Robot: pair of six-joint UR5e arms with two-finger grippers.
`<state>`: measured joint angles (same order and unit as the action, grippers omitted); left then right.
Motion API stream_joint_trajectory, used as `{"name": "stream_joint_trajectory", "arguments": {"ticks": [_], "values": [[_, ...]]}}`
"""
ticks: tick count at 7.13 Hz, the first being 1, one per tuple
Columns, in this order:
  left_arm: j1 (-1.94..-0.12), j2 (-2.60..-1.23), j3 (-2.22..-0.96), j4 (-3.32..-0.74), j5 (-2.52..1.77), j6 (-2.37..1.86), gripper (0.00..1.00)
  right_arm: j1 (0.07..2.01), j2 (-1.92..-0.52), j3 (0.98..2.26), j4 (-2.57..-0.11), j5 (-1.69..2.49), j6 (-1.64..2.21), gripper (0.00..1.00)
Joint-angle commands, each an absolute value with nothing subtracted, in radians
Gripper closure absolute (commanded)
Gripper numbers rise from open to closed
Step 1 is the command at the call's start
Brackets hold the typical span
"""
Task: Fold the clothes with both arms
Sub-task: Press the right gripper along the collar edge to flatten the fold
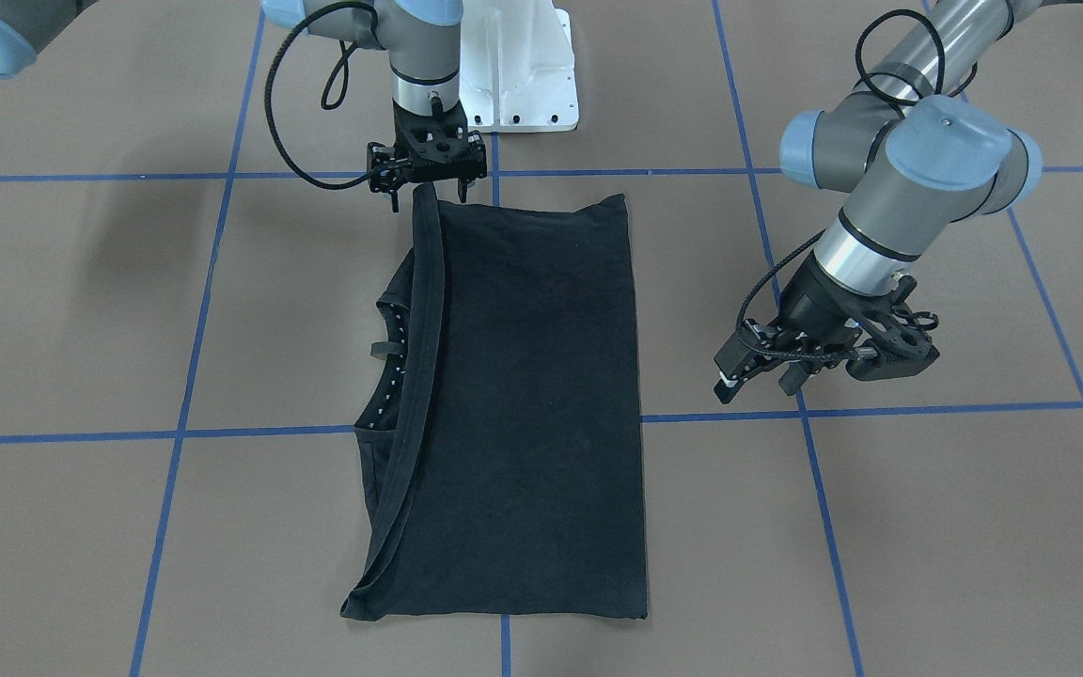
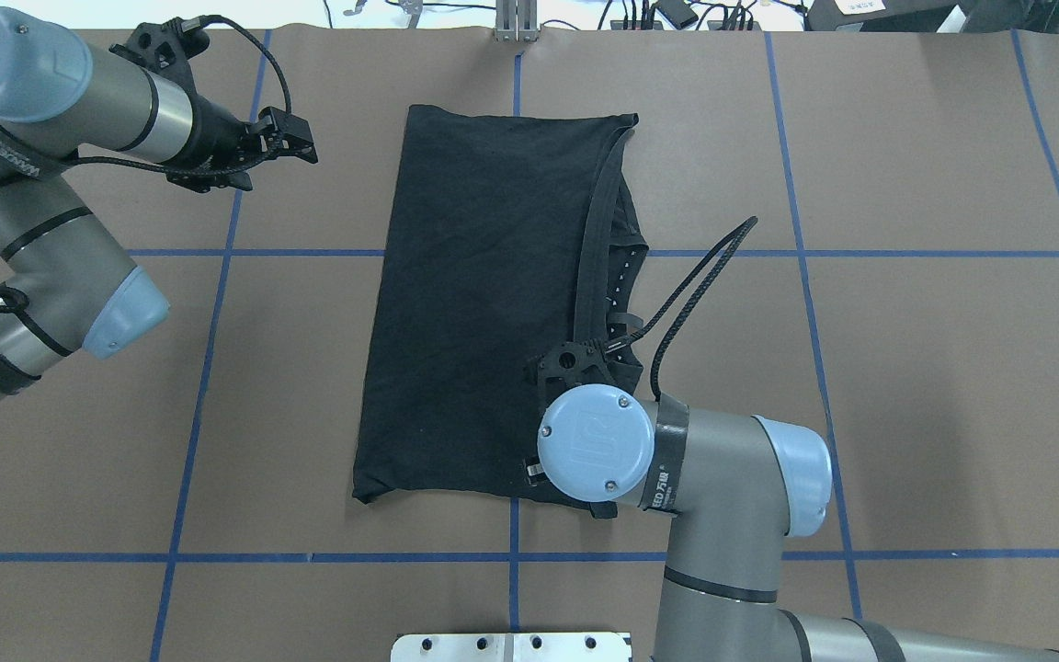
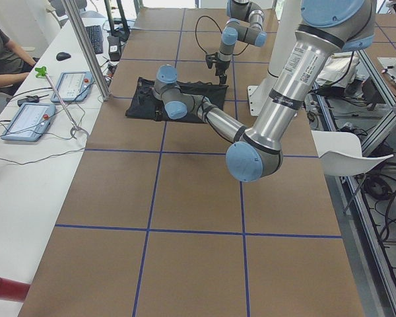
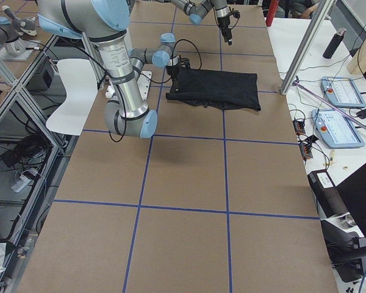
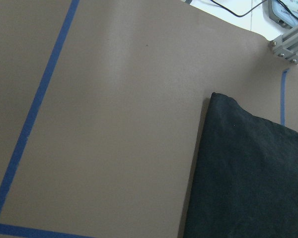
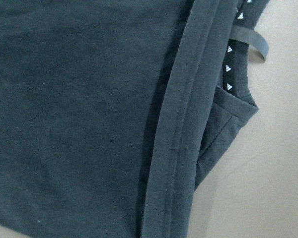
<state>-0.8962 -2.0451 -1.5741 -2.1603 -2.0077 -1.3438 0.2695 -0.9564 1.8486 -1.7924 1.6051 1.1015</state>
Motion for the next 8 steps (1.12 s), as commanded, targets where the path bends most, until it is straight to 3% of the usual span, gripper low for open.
{"name": "stream_joint_trajectory", "arguments": {"ticks": [1, 8], "values": [[-0.896, -2.045, -1.575, -2.161, -2.008, -1.344, 0.01, 0.258, -0.922, 1.79, -1.793, 1.598, 1.081, 0.0], [-0.888, -2.052, -1.583, -2.161, -2.008, -1.356, 0.01, 0.258, -0.927, 1.758, -1.839, 1.601, 1.063, 0.0]]}}
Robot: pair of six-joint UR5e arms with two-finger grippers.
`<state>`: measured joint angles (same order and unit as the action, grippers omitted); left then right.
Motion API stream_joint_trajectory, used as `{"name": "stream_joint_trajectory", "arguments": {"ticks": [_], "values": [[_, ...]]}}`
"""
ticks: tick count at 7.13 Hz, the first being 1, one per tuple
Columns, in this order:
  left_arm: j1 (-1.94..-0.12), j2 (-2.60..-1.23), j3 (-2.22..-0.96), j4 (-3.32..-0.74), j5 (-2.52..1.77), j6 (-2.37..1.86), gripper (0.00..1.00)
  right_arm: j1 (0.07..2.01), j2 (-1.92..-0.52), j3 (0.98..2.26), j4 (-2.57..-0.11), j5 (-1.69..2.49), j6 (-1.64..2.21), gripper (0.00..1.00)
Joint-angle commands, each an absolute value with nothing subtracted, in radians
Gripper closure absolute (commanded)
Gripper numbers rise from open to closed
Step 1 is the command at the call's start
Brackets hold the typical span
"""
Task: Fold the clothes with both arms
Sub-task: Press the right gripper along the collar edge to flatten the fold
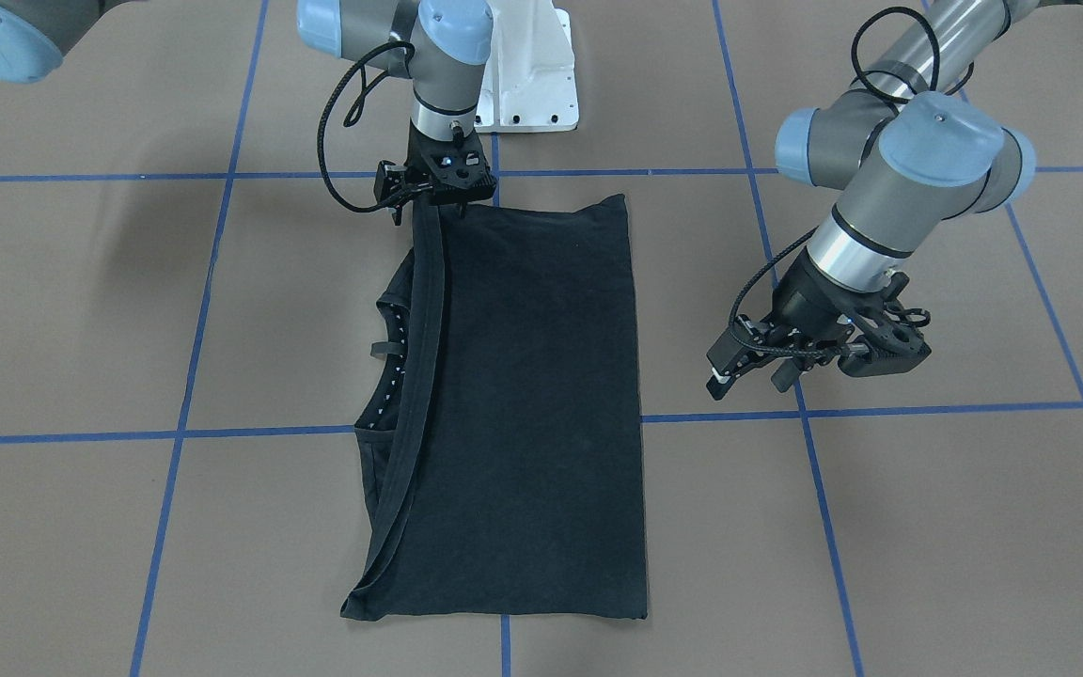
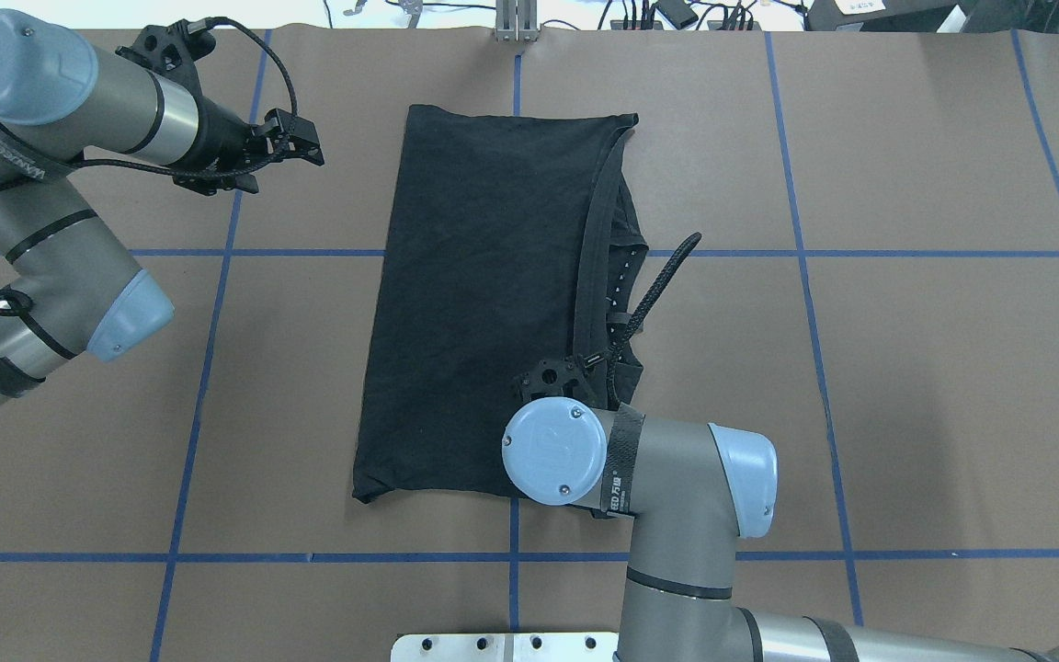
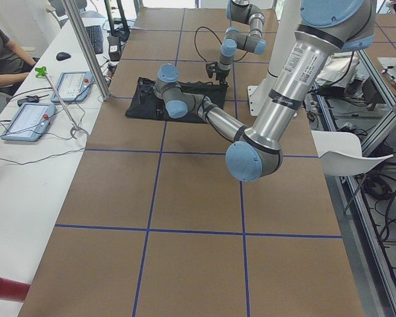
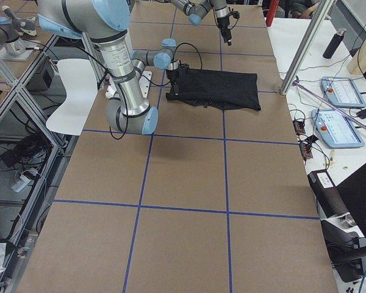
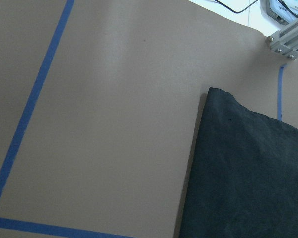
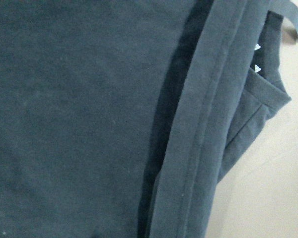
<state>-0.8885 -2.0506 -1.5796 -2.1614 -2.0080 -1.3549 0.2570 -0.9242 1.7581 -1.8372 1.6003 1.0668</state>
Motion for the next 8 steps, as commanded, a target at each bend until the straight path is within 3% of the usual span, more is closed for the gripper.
{"name": "stream_joint_trajectory", "arguments": {"ticks": [1, 8], "values": [[-0.888, -2.052, -1.588, -2.161, -2.013, -1.356, 0.0, 0.262, -0.928, 1.758, -1.839, 1.603, 1.046, 0.0], [-0.885, -2.059, -1.586, -2.16, -2.014, -1.359, 0.01, 0.271, -0.954, 1.761, -1.847, 1.612, 1.026, 0.0]]}}
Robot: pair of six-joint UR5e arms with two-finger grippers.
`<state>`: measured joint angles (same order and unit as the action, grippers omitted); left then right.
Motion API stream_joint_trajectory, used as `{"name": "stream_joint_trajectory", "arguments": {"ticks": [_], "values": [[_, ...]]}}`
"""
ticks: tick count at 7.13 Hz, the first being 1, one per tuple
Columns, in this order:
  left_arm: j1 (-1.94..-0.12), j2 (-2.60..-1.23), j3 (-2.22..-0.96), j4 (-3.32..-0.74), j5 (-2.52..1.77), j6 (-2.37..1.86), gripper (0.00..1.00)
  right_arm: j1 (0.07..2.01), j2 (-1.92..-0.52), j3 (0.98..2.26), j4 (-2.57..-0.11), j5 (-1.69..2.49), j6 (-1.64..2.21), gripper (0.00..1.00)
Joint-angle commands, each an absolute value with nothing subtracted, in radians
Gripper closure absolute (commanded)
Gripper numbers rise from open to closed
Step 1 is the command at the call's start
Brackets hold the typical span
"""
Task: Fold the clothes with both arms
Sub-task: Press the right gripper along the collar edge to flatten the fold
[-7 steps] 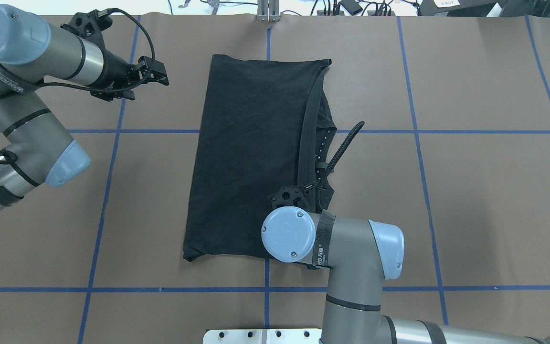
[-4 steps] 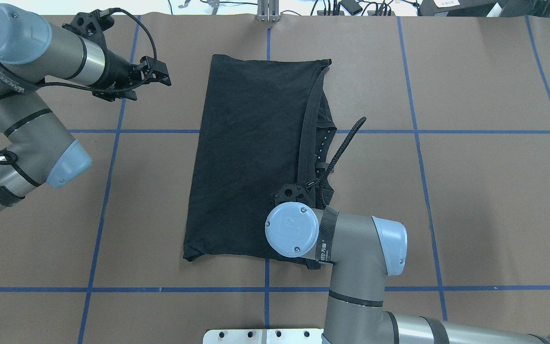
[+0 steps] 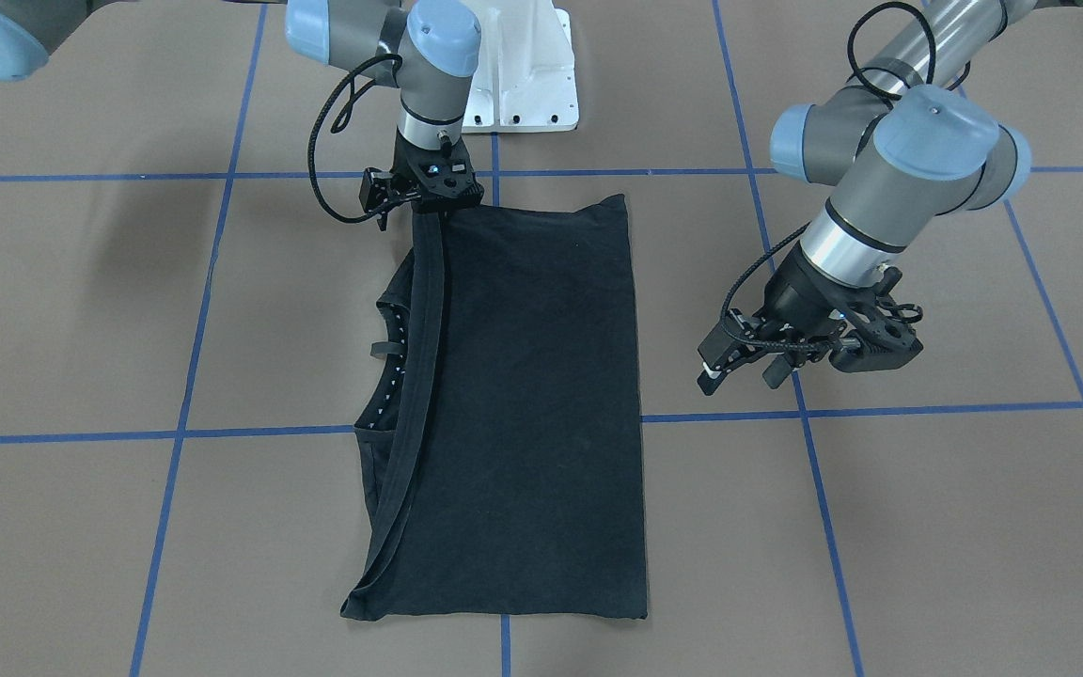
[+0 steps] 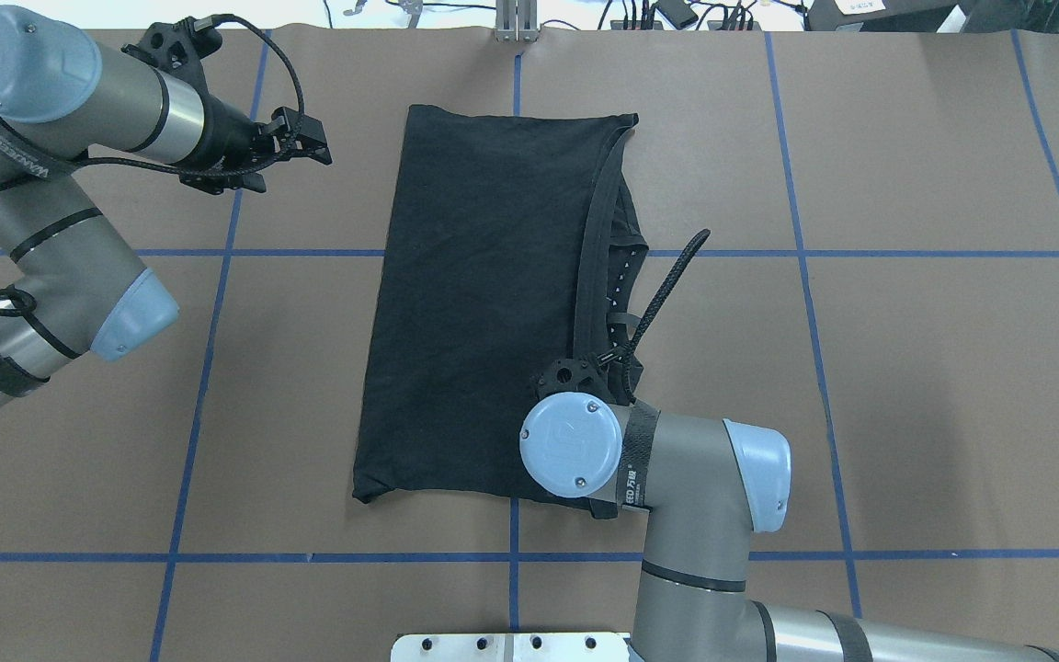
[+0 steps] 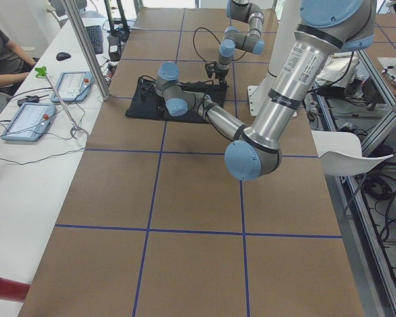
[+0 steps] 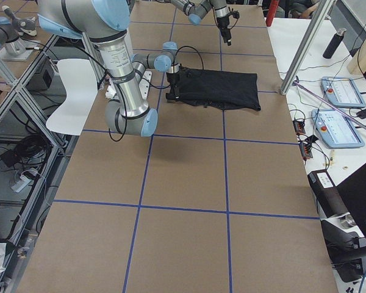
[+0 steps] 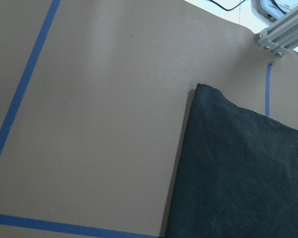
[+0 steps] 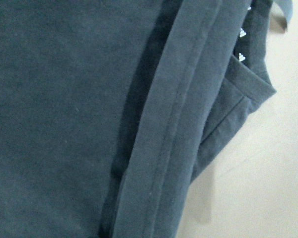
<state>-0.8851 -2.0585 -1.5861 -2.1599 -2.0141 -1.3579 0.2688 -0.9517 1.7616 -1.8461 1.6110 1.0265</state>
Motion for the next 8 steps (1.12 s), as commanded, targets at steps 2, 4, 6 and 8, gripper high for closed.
{"name": "stream_joint_trajectory", "arguments": {"ticks": [2, 4, 6, 8], "values": [[-0.885, -2.06, -1.586, -2.16, -2.014, -1.359, 0.01, 0.271, -0.969, 1.77, -1.855, 1.612, 1.026, 0.0], [-0.885, -2.062, -1.588, -2.157, -2.014, -1.361, 0.0, 0.279, -0.989, 1.793, -1.873, 1.615, 1.023, 0.0], [-0.884, -2.062, -1.588, -2.157, -2.014, -1.361, 0.0, 0.291, -1.009, 1.805, -1.884, 1.62, 1.005, 0.0], [-0.884, -2.063, -1.589, -2.157, -2.014, -1.361, 0.0, 0.308, -1.038, 1.813, -1.882, 1.623, 0.997, 0.0]]}}
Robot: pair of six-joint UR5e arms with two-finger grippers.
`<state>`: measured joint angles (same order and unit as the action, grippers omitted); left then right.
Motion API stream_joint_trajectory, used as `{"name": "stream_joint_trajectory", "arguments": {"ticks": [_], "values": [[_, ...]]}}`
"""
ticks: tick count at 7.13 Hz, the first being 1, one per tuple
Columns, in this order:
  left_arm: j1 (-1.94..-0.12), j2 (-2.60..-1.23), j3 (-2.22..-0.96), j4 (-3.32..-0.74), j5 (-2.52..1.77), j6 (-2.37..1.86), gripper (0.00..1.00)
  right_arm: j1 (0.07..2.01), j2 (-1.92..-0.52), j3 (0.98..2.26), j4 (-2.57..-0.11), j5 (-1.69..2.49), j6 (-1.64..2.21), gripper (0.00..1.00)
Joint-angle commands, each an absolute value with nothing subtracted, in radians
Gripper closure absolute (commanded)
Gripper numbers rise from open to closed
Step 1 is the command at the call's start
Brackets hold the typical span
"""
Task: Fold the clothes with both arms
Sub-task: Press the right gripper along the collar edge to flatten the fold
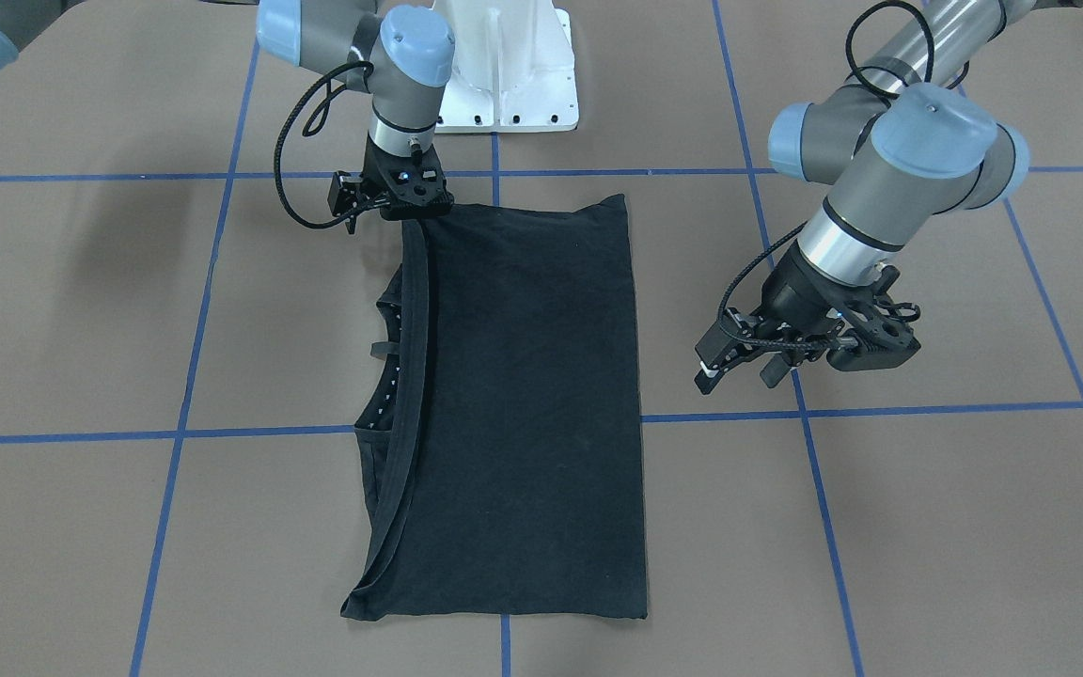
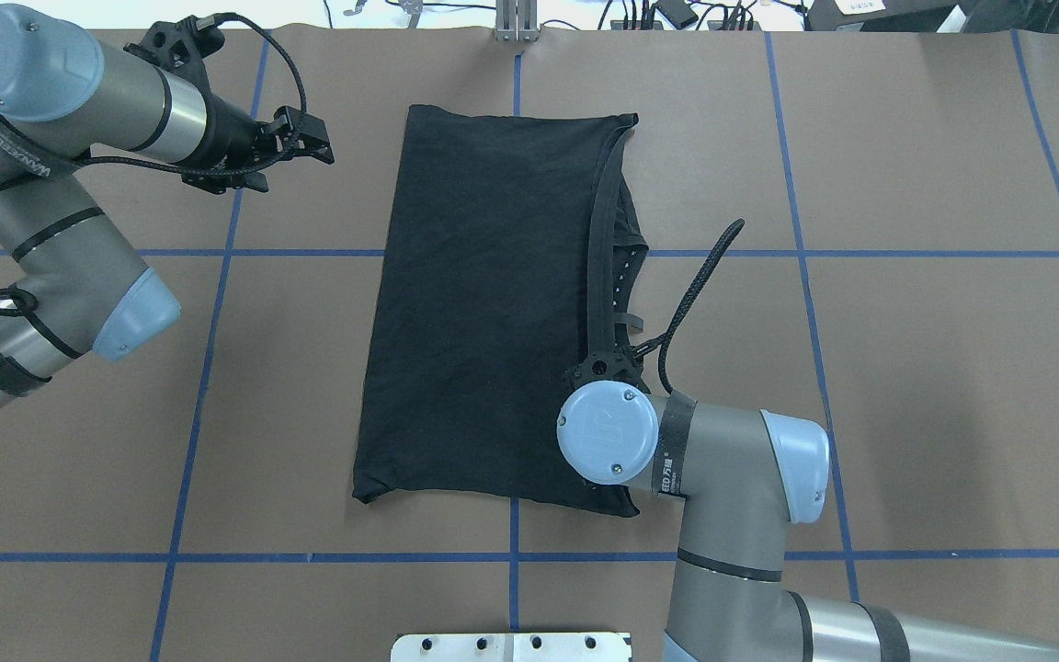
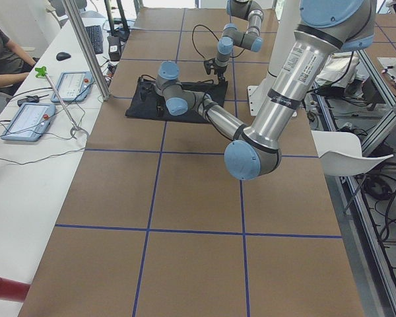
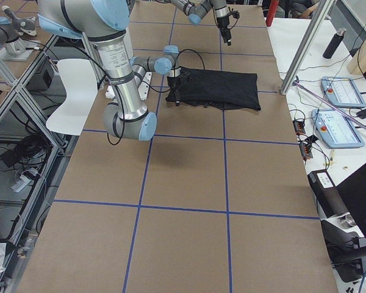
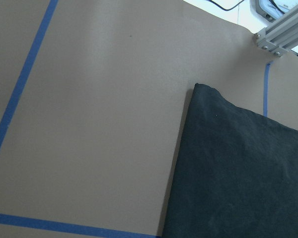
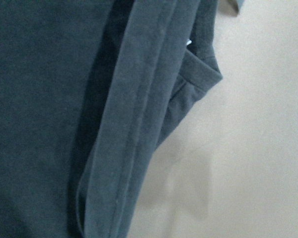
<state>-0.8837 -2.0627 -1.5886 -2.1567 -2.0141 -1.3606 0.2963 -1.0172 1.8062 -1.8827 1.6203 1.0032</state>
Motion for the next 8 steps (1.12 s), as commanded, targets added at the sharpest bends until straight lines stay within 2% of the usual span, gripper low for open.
{"name": "stream_joint_trajectory", "arguments": {"ticks": [1, 5, 7, 8], "values": [[-0.884, -2.063, -1.591, -2.155, -2.014, -1.361, 0.0, 0.319, -1.076, 1.853, -1.884, 1.621, 0.947, 0.0], [-0.877, -2.071, -1.592, -2.155, -2.011, -1.382, 0.0, 0.402, -1.112, 1.931, -1.884, 1.699, 0.884, 0.0], [-0.877, -2.071, -1.592, -2.155, -2.011, -1.382, 0.0, 0.414, -1.057, 1.902, -1.879, 1.698, 0.882, 0.0], [-0.877, -2.071, -1.592, -2.157, -2.011, -1.382, 0.0, 0.41, -1.008, 1.849, -1.875, 1.692, 0.882, 0.0]]}}
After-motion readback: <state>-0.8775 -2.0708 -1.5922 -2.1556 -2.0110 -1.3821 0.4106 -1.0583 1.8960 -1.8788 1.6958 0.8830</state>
